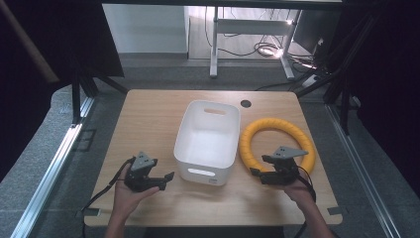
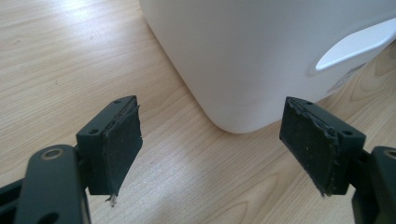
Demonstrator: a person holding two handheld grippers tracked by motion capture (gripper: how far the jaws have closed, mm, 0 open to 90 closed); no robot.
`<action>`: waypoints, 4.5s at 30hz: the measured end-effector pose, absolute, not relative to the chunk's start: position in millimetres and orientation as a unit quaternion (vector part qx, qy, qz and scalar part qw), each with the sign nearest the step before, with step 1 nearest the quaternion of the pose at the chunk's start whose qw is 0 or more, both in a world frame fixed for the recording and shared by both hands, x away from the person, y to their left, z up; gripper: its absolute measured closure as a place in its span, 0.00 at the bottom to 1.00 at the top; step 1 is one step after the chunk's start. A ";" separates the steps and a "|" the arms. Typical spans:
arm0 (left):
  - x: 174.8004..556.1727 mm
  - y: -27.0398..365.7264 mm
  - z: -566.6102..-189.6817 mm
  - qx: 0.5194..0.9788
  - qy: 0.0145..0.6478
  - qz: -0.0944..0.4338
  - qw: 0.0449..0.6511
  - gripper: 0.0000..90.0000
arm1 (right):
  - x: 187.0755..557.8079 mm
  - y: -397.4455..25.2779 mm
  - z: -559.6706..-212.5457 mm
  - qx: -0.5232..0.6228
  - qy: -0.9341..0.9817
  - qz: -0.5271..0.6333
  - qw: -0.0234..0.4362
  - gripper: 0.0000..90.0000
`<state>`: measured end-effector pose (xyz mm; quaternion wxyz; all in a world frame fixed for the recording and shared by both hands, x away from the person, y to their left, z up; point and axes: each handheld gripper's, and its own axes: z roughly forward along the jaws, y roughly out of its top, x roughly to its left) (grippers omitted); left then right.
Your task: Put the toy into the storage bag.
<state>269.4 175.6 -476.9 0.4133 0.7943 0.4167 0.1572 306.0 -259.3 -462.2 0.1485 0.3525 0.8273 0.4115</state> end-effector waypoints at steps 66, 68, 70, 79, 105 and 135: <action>276.4 166.7 -486.4 0.804 0.411 0.141 0.406 0.24 | 375.1 -239.8 -502.4 0.313 0.939 0.141 0.029 0.46; 276.5 166.5 -486.6 0.804 0.411 0.141 0.406 0.24 | 375.3 -238.4 -502.6 0.311 0.940 0.138 0.023 0.49; 276.6 166.4 -486.8 0.804 0.411 0.142 0.406 0.24 | 376.2 -237.2 -502.5 0.308 0.941 0.136 0.016 0.52; 276.9 165.8 -487.2 0.804 0.412 0.140 0.404 0.24 | 379.1 -235.2 -500.9 0.313 0.941 0.127 0.002 0.55; 278.0 167.3 -486.7 0.804 0.412 0.145 0.403 0.24 | 386.6 -264.2 -466.9 0.342 0.906 0.249 -0.029 0.56; 278.7 167.4 -487.2 0.805 0.411 0.143 0.402 0.24 | 380.8 -298.7 -432.3 0.358 0.848 0.391 -0.015 0.56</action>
